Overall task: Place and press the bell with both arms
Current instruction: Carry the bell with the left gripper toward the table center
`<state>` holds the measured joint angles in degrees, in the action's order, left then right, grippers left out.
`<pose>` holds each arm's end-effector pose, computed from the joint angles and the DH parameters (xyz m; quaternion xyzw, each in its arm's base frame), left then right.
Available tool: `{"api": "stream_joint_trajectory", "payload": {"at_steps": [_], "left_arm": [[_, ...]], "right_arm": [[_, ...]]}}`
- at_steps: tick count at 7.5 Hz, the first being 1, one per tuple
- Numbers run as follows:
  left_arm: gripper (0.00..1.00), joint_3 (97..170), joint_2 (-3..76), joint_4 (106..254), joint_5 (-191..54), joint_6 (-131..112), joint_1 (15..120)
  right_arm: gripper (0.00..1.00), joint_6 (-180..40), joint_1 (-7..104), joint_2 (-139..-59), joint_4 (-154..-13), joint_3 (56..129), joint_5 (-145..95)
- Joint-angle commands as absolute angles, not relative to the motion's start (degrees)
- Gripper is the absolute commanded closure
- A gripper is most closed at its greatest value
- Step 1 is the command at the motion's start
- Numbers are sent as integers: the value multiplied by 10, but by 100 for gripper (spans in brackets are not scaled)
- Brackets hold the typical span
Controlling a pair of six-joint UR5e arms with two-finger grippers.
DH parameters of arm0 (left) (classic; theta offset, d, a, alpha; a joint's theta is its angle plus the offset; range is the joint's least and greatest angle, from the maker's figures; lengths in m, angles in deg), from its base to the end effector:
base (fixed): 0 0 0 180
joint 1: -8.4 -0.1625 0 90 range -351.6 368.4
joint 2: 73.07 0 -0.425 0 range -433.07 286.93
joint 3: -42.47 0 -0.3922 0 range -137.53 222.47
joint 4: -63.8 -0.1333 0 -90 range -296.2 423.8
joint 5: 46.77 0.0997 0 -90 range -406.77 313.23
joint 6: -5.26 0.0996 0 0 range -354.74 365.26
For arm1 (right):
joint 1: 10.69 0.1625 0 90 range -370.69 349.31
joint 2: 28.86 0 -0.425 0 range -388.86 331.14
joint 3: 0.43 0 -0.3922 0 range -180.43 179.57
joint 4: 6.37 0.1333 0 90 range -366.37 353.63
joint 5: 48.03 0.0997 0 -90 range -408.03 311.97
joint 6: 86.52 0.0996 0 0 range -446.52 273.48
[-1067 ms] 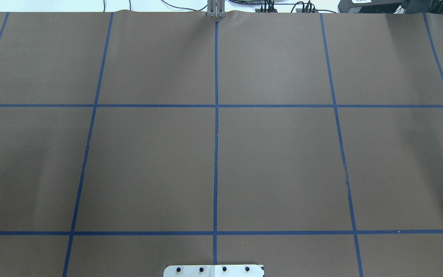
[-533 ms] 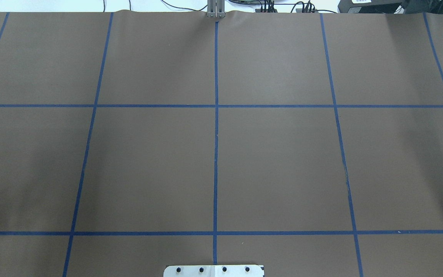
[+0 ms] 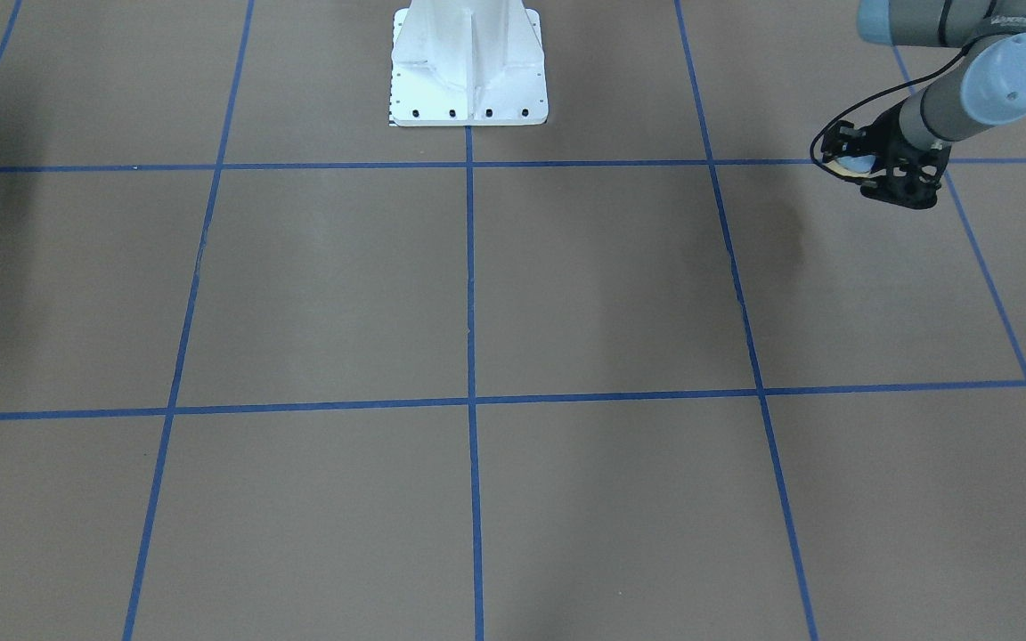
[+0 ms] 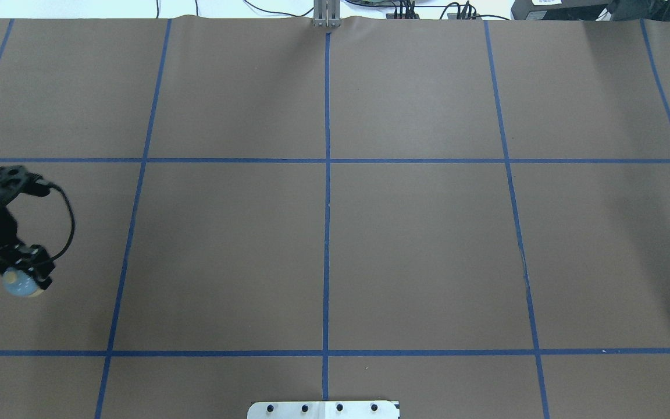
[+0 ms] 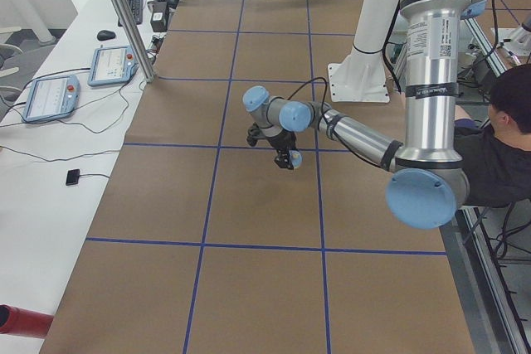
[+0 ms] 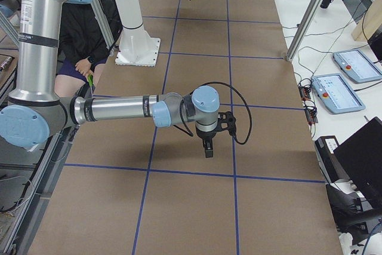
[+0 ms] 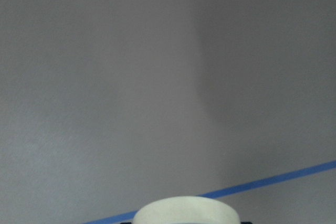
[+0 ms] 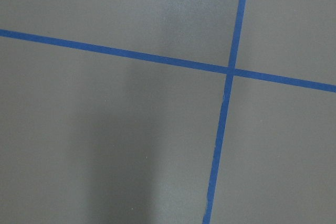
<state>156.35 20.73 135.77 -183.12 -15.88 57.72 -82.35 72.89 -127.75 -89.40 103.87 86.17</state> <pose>0.2699 -0.4079 0.4554 -0.1351 0.3762 0.1881 0.8971 0.0145 -0.4419 0.5938 0.0650 -0.3817 -0.0586 0.9202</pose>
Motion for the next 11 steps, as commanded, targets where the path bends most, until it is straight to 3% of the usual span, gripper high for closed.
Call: {"api": "stream_joint_trajectory", "payload": {"at_steps": [1, 5, 8, 9, 11], "left_arm": [[100, 1510, 386, 1267, -1831, -239, 574], [100, 1220, 699, 1280, -1831, -415, 509], [100, 1011, 792, 1495, -1813, -524, 485], [100, 958, 826, 1505, -1812, -526, 482], [100, 941, 838, 1523, -1788, -531, 471]], "right_arm": [[0, -823, 729, -1277, -894, 1039, 873], [0, -822, 729, -1276, -894, 1039, 874], [0, -822, 729, -1276, -894, 1039, 874], [0, -822, 729, -1276, -894, 1038, 874], [0, -822, 729, -1276, -894, 1039, 874]]}}
